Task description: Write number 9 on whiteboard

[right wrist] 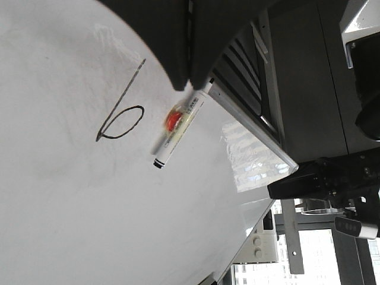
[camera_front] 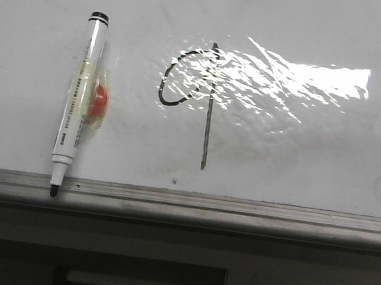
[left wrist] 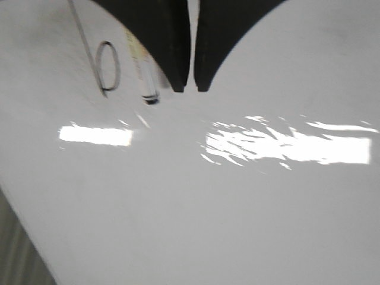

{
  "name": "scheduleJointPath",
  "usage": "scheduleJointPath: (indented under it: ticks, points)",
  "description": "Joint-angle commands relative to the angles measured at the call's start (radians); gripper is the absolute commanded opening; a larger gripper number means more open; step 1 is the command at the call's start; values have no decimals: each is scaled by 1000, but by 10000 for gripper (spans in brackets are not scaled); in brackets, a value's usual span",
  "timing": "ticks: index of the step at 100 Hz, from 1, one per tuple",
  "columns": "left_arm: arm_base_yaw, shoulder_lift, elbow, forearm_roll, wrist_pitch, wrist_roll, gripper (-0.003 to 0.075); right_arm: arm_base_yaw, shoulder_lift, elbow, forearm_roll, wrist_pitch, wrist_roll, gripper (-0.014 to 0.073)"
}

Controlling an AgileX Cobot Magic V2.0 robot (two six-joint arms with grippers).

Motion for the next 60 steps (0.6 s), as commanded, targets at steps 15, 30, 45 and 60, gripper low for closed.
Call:
scheduleJointPath:
  ticks: [15,30,45,60]
  points:
    - [294,-51,20,138,99,5,-20,1,3,-26,-12,-77,-2,-61]
    - [381,-102,20,181,190,5,-20,1,3,-26,-12,-77,-2,-61]
    - [438,-125,20,187,314,5,-20,1,3,-26,-12,-76,-2,-61]
    - [502,-125,20,162,403,5,-20,1,3,-26,-12,-76,-2,-61]
